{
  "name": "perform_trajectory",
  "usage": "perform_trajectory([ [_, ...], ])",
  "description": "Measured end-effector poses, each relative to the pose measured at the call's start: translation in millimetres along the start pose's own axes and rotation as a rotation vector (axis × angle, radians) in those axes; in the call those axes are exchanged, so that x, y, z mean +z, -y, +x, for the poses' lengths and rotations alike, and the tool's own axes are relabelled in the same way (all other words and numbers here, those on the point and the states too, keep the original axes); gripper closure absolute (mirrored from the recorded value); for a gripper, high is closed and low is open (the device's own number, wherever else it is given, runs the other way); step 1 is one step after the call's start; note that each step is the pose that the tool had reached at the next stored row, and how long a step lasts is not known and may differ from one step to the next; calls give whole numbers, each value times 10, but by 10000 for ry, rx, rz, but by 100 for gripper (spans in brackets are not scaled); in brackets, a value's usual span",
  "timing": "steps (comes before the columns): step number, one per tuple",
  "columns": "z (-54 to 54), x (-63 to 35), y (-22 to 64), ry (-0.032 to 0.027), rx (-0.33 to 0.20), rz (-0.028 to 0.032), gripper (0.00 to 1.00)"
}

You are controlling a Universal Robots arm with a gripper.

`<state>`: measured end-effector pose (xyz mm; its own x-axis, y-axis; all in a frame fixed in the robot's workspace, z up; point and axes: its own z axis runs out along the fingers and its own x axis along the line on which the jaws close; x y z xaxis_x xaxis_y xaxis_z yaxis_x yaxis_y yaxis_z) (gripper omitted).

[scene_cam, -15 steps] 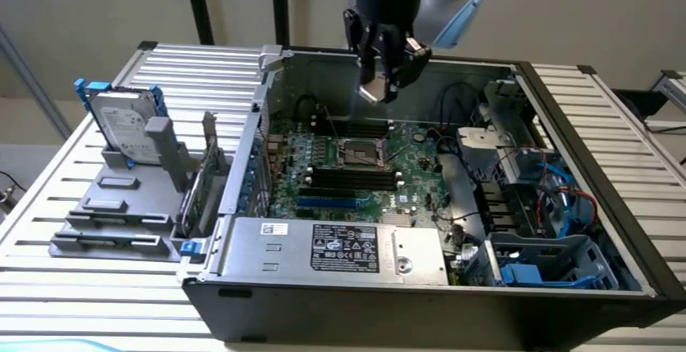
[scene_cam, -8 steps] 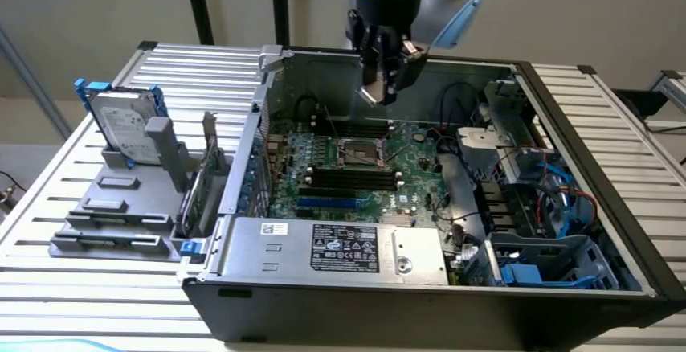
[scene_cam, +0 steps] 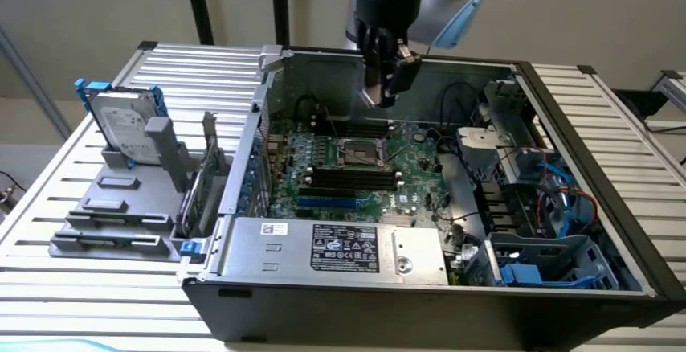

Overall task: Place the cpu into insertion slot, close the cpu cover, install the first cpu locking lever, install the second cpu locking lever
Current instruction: 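Place the cpu into insertion slot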

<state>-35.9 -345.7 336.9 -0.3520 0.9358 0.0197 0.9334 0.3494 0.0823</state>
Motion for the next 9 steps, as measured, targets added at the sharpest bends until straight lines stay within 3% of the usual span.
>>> perform_trajectory([
  [4,0,24,2,35,666,41,46],
  [9,-1,58,5,42,1416,196,46],
])
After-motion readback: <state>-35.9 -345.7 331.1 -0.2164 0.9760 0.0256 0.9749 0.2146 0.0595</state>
